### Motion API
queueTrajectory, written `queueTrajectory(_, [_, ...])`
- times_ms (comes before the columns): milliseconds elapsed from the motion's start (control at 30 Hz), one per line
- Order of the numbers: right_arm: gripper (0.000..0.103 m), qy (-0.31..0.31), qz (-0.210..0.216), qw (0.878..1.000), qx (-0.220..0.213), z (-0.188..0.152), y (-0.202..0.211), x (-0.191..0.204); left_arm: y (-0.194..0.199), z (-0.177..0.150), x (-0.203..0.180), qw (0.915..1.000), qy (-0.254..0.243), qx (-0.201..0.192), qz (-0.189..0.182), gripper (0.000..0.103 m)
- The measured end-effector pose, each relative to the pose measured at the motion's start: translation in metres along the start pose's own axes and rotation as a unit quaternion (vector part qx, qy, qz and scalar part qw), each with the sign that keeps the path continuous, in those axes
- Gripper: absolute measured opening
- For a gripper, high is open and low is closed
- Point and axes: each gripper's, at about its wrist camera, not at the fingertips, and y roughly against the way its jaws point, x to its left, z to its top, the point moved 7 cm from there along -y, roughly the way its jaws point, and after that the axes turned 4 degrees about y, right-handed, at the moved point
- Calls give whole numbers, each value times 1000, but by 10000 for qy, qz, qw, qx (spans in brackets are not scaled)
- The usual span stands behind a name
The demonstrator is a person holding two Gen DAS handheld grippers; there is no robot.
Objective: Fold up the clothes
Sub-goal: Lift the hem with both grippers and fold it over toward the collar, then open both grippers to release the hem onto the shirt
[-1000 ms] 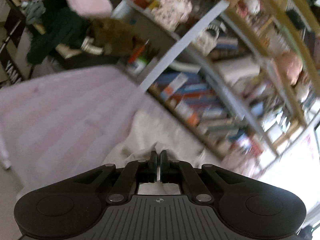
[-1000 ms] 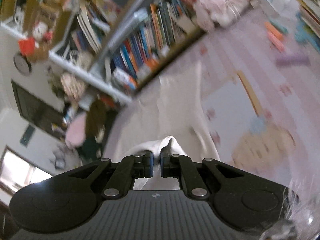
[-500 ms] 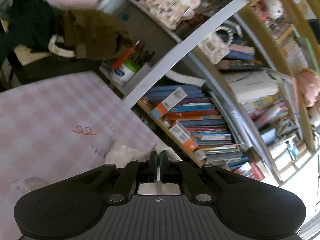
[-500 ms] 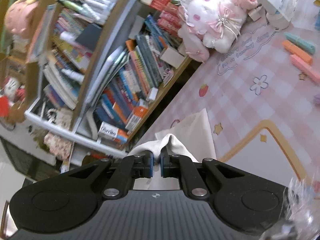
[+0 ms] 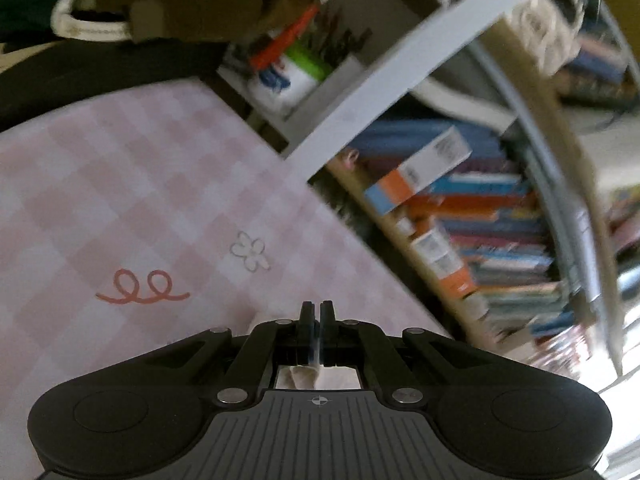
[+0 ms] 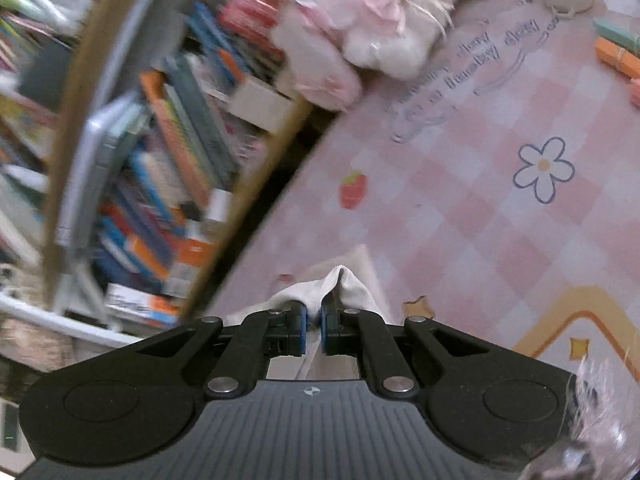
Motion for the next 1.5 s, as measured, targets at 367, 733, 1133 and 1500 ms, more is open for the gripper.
queueTrajectory(367, [7,-1136,-28,9930,-318,12,-28,-24,-41,10,9,9983,258,135,506,1])
queueTrajectory(733, [51,263,-63,9995,140,16,-32,0,6,-41,-62,9826,-1784,191,479,9])
queueTrajectory(1133, [51,2377,-467,9678,682,-3,-54,43,-28,-139,-112,9204,-3689,1039,780,10])
queueTrajectory(1500, [54,5003,-760,8597,690,-103,-83,98,-57,-167,-170,8810,-4609,911,564,11])
